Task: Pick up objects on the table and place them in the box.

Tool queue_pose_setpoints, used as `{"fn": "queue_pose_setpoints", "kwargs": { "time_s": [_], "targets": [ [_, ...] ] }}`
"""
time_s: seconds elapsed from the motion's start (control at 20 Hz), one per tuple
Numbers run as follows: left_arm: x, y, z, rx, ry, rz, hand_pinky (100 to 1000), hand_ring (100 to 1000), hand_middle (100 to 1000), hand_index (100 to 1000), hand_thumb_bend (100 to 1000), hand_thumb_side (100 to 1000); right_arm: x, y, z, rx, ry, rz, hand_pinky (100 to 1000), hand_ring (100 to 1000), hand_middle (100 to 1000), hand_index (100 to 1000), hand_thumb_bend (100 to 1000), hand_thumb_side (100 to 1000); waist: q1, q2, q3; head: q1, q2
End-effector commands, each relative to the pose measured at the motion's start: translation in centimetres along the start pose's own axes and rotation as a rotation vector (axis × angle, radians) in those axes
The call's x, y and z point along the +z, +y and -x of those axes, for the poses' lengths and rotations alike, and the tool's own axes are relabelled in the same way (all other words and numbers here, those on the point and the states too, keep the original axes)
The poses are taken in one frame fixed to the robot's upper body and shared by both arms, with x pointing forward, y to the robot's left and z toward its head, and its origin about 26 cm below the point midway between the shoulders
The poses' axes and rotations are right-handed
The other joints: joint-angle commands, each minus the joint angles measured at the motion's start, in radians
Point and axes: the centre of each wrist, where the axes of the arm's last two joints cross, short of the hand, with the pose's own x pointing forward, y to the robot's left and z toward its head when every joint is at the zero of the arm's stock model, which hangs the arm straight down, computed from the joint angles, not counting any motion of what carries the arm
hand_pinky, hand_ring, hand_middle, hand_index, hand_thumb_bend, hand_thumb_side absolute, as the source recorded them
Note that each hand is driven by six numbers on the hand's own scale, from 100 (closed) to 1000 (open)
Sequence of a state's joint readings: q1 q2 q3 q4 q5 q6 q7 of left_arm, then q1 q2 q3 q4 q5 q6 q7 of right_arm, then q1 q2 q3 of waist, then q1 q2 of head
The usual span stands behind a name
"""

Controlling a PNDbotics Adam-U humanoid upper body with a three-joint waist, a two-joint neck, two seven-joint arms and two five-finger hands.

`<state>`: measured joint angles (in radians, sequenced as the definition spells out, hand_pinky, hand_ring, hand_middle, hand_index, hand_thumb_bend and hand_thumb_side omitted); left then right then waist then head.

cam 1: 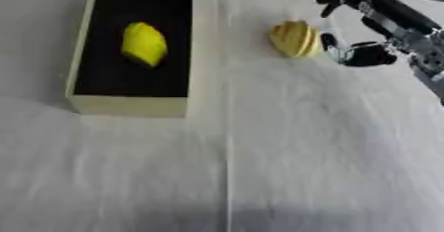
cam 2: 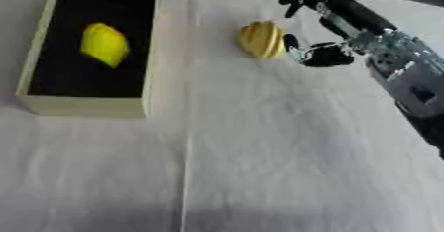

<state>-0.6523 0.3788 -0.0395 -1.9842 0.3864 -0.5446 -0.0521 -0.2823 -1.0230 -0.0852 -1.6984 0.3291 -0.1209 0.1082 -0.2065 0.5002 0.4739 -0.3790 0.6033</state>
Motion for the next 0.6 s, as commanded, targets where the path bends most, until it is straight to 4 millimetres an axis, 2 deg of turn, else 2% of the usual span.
{"fn": "queue_pose_setpoints", "kwargs": {
  "time_s": [0.05,0.45,0.6],
  "targets": [
    [-0.9,0.1,-0.5,-0.011,-0.026,0.035,764,769,680,852,100,607,-0.2,-1.2,0.4,0.020,0.015,0.032,927,915,688,910,100,263,0.003,-0.017,0.008,-0.010,-0.023],
    [-0.9,0.1,-0.5,-0.018,-0.031,0.041,761,766,677,852,100,606,0.0,-1.2,2.0,0.095,0.107,0.086,933,928,751,928,100,206,-0.018,0.004,0.048,-0.040,-0.048],
    [-0.7,0.2,-0.5,-0.024,-0.024,0.041,758,763,674,852,100,605,0.1,-1.0,2.3,0.140,0.129,0.087,947,943,776,937,100,258,-0.019,0.011,0.047,-0.040,-0.049]
  ]
}}
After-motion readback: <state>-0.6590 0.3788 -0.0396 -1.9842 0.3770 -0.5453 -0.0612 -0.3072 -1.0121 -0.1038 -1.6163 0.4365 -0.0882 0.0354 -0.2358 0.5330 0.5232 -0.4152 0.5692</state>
